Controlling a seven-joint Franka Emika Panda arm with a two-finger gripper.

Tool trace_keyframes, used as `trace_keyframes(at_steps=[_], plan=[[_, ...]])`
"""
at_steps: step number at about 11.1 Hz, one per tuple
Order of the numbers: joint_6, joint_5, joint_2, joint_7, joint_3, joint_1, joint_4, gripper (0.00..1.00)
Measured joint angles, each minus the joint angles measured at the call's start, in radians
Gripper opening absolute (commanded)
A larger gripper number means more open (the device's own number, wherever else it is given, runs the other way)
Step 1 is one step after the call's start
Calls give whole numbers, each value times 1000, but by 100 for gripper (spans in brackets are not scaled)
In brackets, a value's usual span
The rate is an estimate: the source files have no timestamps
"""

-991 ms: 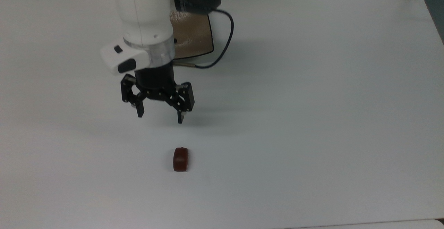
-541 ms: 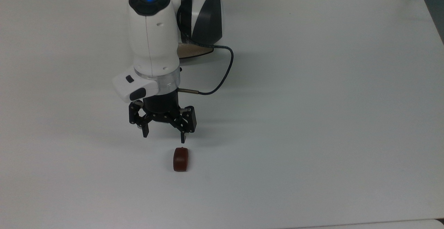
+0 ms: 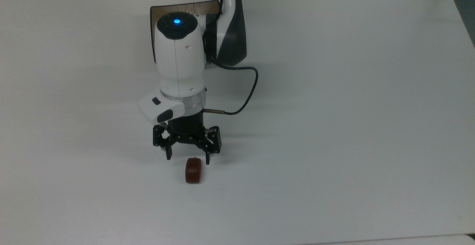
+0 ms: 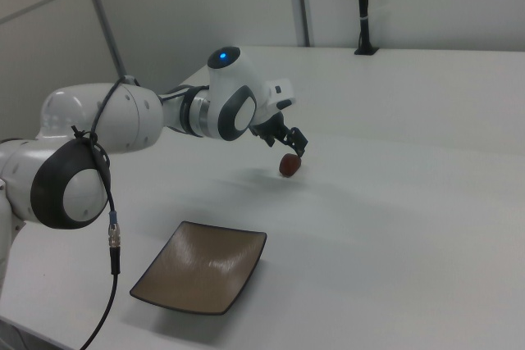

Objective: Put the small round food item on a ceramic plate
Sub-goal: 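Lower the gripper over the red food item and close on it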

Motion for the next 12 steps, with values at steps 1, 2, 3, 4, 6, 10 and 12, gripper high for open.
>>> trace_keyframes(at_steps=[1, 2, 3, 4, 6, 10, 12], plan=[[12, -7, 7, 0, 0, 1, 0, 100], [15, -30, 13, 0, 0, 1, 0, 100], [15, -49, 18, 0, 0, 1, 0, 100], [16, -57, 22, 0, 0, 1, 0, 100], [36, -59, 28, 0, 0, 1, 0, 100], [64, -60, 56, 0, 0, 2, 0, 100], [94, -67, 75, 0, 1, 3, 0, 95]])
